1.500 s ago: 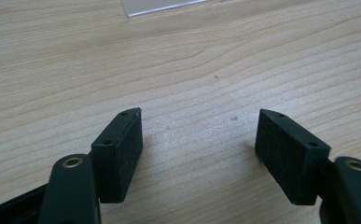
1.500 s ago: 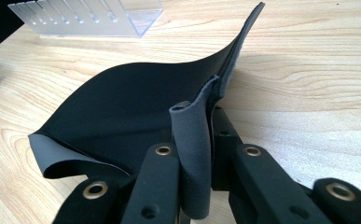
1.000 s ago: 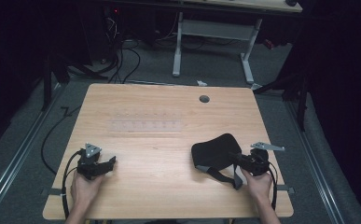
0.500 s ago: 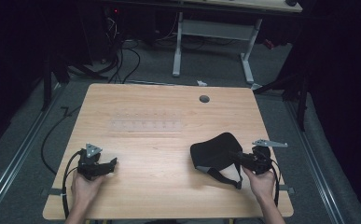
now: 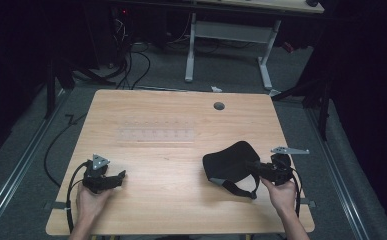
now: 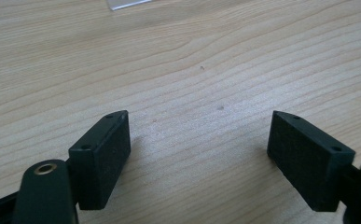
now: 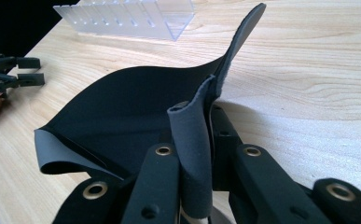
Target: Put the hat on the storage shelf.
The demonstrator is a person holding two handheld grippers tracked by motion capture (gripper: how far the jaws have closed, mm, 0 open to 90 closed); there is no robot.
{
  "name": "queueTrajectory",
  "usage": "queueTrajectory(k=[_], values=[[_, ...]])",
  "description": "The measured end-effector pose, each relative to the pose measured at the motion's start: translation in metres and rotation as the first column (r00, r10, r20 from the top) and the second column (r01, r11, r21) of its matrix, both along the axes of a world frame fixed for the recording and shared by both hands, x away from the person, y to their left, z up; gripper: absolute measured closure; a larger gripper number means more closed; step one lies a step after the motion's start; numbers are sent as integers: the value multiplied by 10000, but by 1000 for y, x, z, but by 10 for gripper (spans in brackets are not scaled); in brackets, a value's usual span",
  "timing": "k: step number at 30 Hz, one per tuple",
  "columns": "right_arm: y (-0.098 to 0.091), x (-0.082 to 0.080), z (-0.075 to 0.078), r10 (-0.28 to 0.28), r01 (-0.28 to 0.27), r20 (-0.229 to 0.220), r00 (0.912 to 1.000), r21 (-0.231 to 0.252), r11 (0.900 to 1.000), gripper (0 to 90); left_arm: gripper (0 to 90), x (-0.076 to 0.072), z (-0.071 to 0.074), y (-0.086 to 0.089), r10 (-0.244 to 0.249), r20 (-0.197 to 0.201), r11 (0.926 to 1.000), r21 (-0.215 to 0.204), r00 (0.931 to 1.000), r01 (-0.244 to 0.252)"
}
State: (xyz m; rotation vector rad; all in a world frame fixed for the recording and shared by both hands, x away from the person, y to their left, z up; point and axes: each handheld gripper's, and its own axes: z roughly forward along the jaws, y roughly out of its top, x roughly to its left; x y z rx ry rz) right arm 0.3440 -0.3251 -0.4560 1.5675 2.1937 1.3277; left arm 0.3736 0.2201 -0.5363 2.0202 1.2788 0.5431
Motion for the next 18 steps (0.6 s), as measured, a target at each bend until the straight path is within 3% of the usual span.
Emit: queueTrajectory(k=[4,8,18], values=[[1,0,8,84,-84,-128,9999,-7,10000,843,220,-1,0,-2,-163,100,9999,54,9998,162],[2,1,14,194,-192,-247,9995,61,9998,843,221,-3,2,-4,-359,243,9992,-166,9991,363],[8,11,20,459,-439,-780,9959,271,9987,843,242,-10,7,-11,-886,526,9953,-337,9947,904]])
